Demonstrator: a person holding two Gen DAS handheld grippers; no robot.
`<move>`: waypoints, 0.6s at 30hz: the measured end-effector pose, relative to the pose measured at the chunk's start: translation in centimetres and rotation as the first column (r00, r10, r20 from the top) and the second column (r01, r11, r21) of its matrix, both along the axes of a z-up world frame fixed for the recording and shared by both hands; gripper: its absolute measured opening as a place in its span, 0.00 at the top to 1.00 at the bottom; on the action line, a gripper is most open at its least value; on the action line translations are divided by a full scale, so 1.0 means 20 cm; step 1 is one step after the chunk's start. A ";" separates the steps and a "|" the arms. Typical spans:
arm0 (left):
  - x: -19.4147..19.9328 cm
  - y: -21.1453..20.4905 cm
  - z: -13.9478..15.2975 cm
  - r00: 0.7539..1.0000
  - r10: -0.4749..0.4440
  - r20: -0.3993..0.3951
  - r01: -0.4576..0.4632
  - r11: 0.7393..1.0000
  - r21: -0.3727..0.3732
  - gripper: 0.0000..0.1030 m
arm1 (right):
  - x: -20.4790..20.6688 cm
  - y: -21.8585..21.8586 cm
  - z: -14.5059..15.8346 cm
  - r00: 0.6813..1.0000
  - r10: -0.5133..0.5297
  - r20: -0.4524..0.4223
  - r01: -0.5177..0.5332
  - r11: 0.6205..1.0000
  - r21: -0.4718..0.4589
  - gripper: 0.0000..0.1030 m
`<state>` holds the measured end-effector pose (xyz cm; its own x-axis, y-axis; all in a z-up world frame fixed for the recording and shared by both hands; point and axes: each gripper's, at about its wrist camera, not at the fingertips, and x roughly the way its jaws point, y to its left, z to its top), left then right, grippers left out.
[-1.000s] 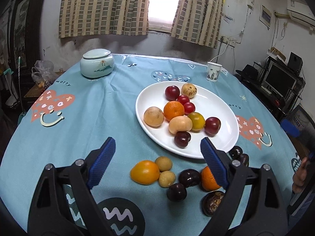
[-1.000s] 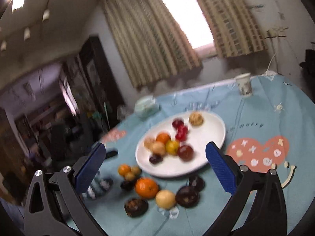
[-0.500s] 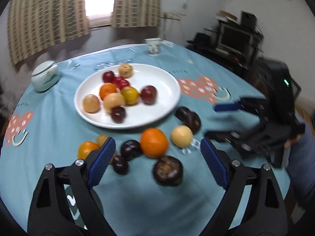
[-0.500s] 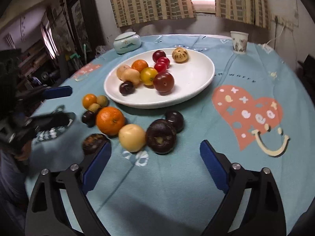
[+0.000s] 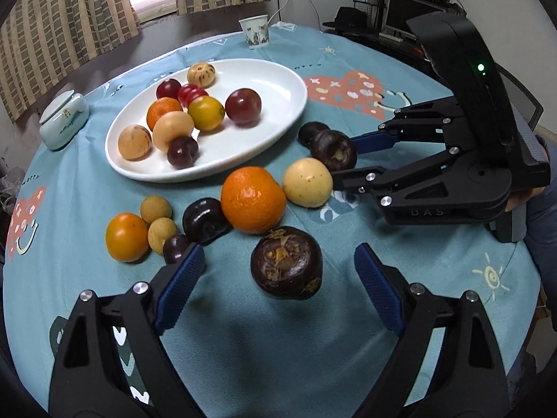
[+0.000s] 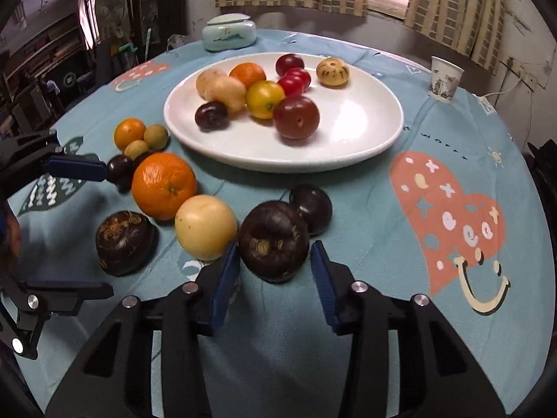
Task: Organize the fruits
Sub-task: 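Grasp a dark mangosteen with the left gripper while the right grasps another mangosteen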
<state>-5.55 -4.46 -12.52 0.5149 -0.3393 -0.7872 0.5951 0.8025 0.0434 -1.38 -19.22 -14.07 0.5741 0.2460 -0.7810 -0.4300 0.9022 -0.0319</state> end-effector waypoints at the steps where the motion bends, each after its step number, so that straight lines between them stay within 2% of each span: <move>1: 0.00 0.00 0.00 1.000 0.001 0.000 -0.001 1.000 0.003 0.14 | 0.00 0.00 0.00 1.000 0.008 0.001 -0.008 1.000 0.008 0.63; 3: 0.01 0.00 -0.01 1.000 0.012 0.008 -0.012 1.000 0.001 0.16 | -0.01 -0.01 0.03 1.000 0.003 0.015 -0.003 1.000 0.013 0.64; 4: 0.02 0.00 -0.02 1.000 0.016 0.006 -0.016 1.000 -0.002 0.27 | -0.02 -0.01 0.04 1.000 0.001 0.022 -0.001 1.000 0.020 0.64; 5: 0.03 0.01 -0.03 1.000 0.019 -0.013 -0.019 1.000 -0.006 0.43 | -0.03 -0.02 0.06 0.999 -0.003 0.034 0.002 0.999 0.034 0.64; 7: 0.05 0.01 -0.04 0.999 0.004 -0.052 -0.005 1.000 -0.030 0.55 | -0.04 -0.04 0.08 0.999 -0.009 0.050 0.006 0.998 0.056 0.65; 11: 0.04 0.01 -0.03 0.999 0.003 -0.040 -0.004 1.000 -0.025 0.56 | -0.06 -0.05 0.10 0.998 -0.015 0.058 0.011 0.997 0.073 0.65; 15: 0.05 0.01 -0.03 0.999 0.009 -0.036 -0.010 1.000 -0.024 0.56 | -0.05 -0.03 0.04 1.000 -0.009 0.019 0.008 0.999 0.054 0.65; 18: 0.05 0.01 -0.03 0.999 0.013 -0.044 -0.014 1.000 -0.026 0.55 | -0.04 -0.03 0.03 1.000 0.006 -0.010 -0.005 0.996 0.084 0.62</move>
<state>-4.48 -4.31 -13.09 0.4851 -0.3534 -0.7999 0.5849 0.8111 -0.0036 -2.22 -19.87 -13.40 0.5643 0.3145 -0.7633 -0.4351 0.8991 0.0488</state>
